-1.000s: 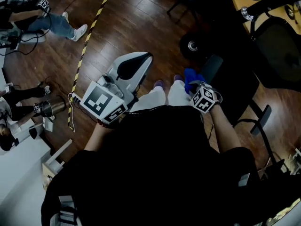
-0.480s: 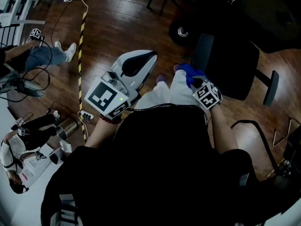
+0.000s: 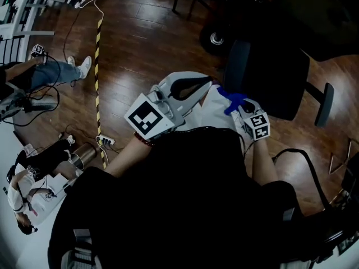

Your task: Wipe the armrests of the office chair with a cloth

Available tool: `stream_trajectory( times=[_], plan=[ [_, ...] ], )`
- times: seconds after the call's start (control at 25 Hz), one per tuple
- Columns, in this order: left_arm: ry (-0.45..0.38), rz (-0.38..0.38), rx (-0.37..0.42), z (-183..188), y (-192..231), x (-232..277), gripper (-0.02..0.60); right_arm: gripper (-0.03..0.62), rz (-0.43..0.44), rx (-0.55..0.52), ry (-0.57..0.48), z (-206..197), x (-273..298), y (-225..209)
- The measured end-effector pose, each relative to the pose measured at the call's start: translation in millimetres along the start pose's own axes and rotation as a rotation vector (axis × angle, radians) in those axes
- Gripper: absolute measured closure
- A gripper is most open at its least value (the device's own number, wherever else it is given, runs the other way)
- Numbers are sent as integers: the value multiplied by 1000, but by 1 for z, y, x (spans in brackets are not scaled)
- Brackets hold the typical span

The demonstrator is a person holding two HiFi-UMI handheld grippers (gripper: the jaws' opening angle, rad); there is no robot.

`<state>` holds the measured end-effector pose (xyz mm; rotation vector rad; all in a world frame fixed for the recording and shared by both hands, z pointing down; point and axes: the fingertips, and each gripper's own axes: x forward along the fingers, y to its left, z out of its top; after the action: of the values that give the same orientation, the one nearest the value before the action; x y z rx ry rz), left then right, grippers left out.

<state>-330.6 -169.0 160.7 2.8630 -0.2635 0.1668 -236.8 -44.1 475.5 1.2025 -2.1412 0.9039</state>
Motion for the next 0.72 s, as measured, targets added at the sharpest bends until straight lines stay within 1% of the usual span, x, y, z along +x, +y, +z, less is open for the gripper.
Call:
stream_trajectory(
  times=[0.16,0.2,0.24,0.28,0.36,0.4,0.44,0.48,0.56,0.6,0.72],
  plan=[
    [27,-39,71,1,-4,25,575,556,7,-9,51,3,6,-21],
    [40,-44,85,-1,-4,30,575,556,-2,-4,59,5,8,-27],
    [59,-48,91,-6,-3,34,575,556,-25,23,51,7,8,-36],
    [85,-50,85,-17,-2,39,575,556,-55,74,22,11,7,-48],
    [151,-38,39,-52,5,50,575,556,-91,189,-66,26,3,-72],
    [186,-23,6,-71,11,55,575,556,-89,215,-93,37,5,-81],
    [215,-1,-35,-85,20,58,575,556,-82,209,-96,50,9,-89],
    [231,24,-82,-91,28,60,575,556,-77,184,-79,62,16,-95],
    [216,68,-161,-84,38,59,575,556,-79,139,-37,80,26,-108],
    [200,84,-178,-78,39,57,575,556,-84,131,-27,86,29,-116],
    [191,119,-163,-67,38,49,575,556,-103,112,-18,102,36,-143]
  ],
)
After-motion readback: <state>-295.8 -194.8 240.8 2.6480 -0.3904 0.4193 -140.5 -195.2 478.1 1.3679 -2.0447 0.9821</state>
